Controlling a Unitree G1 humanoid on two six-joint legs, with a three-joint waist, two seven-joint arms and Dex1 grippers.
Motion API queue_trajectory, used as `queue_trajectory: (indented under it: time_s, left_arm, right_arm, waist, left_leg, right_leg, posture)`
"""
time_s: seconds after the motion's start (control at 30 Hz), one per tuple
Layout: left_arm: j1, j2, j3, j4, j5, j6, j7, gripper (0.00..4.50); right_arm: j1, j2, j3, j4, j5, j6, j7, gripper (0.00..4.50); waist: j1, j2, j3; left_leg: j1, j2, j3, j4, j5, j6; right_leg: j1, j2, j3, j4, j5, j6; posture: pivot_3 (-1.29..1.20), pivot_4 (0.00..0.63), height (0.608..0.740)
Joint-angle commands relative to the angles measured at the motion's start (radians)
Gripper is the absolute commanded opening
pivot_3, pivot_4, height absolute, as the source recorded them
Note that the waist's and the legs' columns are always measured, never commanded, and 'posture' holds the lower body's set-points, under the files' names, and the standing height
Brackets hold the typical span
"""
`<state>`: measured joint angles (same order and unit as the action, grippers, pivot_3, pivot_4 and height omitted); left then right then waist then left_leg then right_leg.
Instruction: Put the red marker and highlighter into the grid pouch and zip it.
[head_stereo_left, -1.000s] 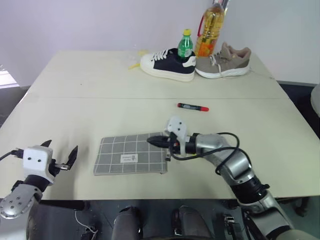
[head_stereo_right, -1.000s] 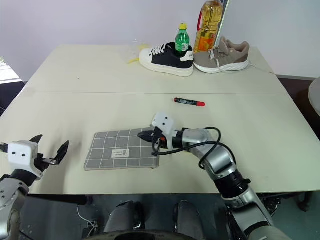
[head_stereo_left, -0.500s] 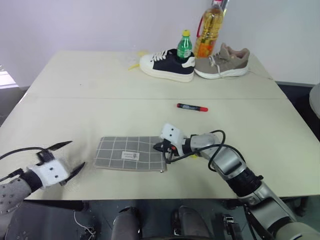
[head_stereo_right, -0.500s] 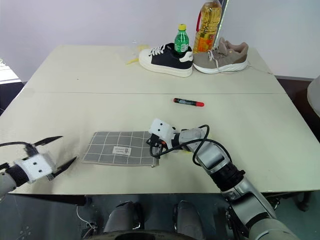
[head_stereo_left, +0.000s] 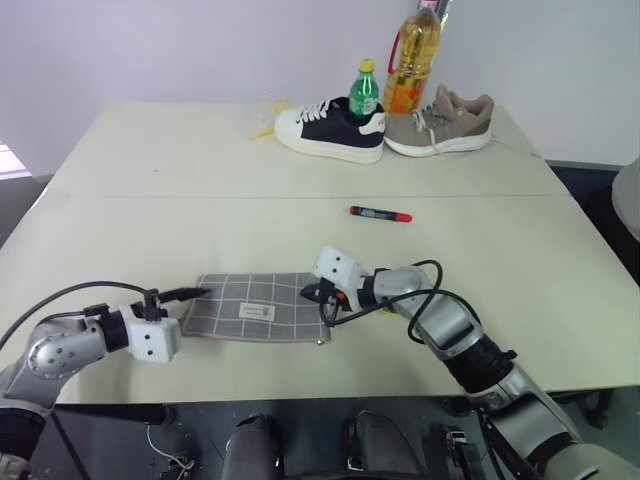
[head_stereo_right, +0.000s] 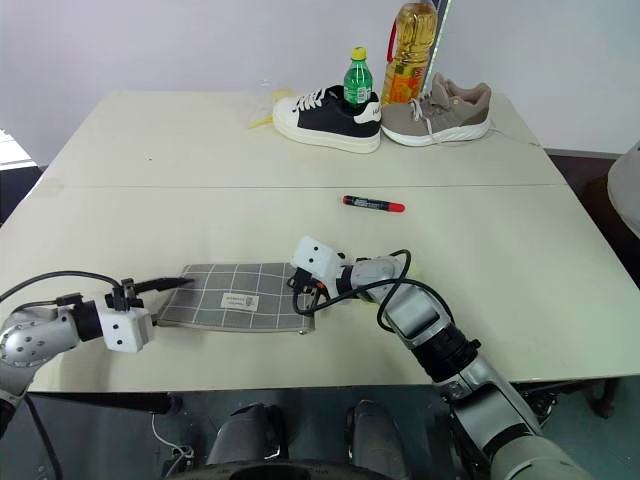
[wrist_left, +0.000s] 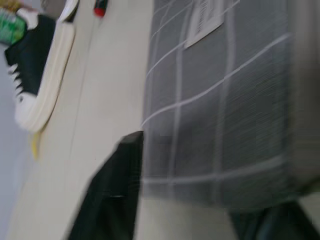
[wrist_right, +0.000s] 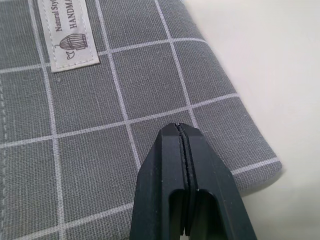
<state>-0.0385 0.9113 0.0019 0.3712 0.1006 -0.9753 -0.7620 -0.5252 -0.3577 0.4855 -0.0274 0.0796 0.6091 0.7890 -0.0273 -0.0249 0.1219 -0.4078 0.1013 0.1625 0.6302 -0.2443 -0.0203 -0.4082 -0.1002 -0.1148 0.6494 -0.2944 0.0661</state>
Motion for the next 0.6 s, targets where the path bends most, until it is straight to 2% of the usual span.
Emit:
queue_trajectory:
  time_s: [0.03,0.1,0.17,0.27,0.37,0.47,0.6]
  left_arm:
    - [-0.02,0.016,-0.018,0.019,-0.046,-0.06,-0.007,0.13]
    - [-0.017,0.015,-0.025,0.019,-0.059,-0.063,-0.006,0.05]
    - [0.015,-0.006,-0.022,-0.021,-0.118,0.011,-0.006,0.05]
    - [0.064,-0.056,0.007,-0.143,-0.245,0.232,0.019,0.05]
    - [0.111,-0.093,0.043,-0.271,-0.299,0.449,0.068,0.05]
    - [0.143,-0.138,0.072,-0.387,-0.316,0.619,0.131,0.0]
    - [0.143,-0.243,0.082,-0.53,-0.291,0.888,0.283,0.0]
  right_arm:
    - [-0.002,0.007,0.003,0.03,-0.029,0.005,-0.015,0.0]
    - [-0.001,0.009,0.0,0.034,-0.031,-0.004,-0.017,0.0]
    - [-0.003,0.019,-0.019,0.037,-0.036,-0.045,-0.035,0.0]
    - [-0.024,0.044,-0.079,0.057,-0.033,-0.141,-0.079,0.0]
    - [-0.076,0.087,-0.214,0.087,0.04,-0.175,-0.119,0.0]
    - [-0.124,0.089,-0.3,0.115,0.069,-0.189,-0.134,0.85]
    - [-0.208,0.041,-0.372,0.224,0.014,-0.231,-0.216,2.86]
  waist:
    - [0.0,0.0,0.0]
    - [0.0,0.0,0.0]
    - [0.0,0.0,0.0]
    - [-0.003,0.002,0.001]
    - [0.001,0.002,0.002]
    - [0.006,0.003,0.002]
    - [0.01,0.003,0.002]
  left_leg:
    - [0.0,0.0,0.0,0.0,0.0,0.0]
    - [0.0,0.0,0.0,0.0,0.0,0.0]
    - [0.0,0.0,0.0,0.0,0.0,0.0]
    - [0.0,0.0,0.0,0.0,0.0,0.0]
    - [0.0,0.0,0.0,0.001,0.0,0.0]
    - [0.0,-0.001,0.0,0.001,0.0,0.0]
    - [0.0,-0.002,0.0,0.001,0.0,0.0]
  right_leg:
    - [0.0,0.0,0.0,0.0,0.0,0.0]
    - [0.0,0.0,0.0,0.0,0.0,0.0]
    - [0.0,0.0,0.0,0.0,0.0,0.0]
    - [0.0,-0.001,0.0,0.0,0.0,0.0]
    - [0.0,-0.001,0.0,0.001,0.0,0.001]
    - [0.001,0.0,0.0,0.001,0.0,0.001]
    - [0.002,0.0,0.0,0.0,0.0,0.001]
  posture:
    - [0.0,0.15,0.705]
    - [0.0,0.15,0.705]
    - [0.0,0.15,0.705]
    - [0.0,0.15,0.705]
    - [0.0,0.15,0.705]
    - [0.0,0.15,0.705]
    - [0.0,0.15,0.705]
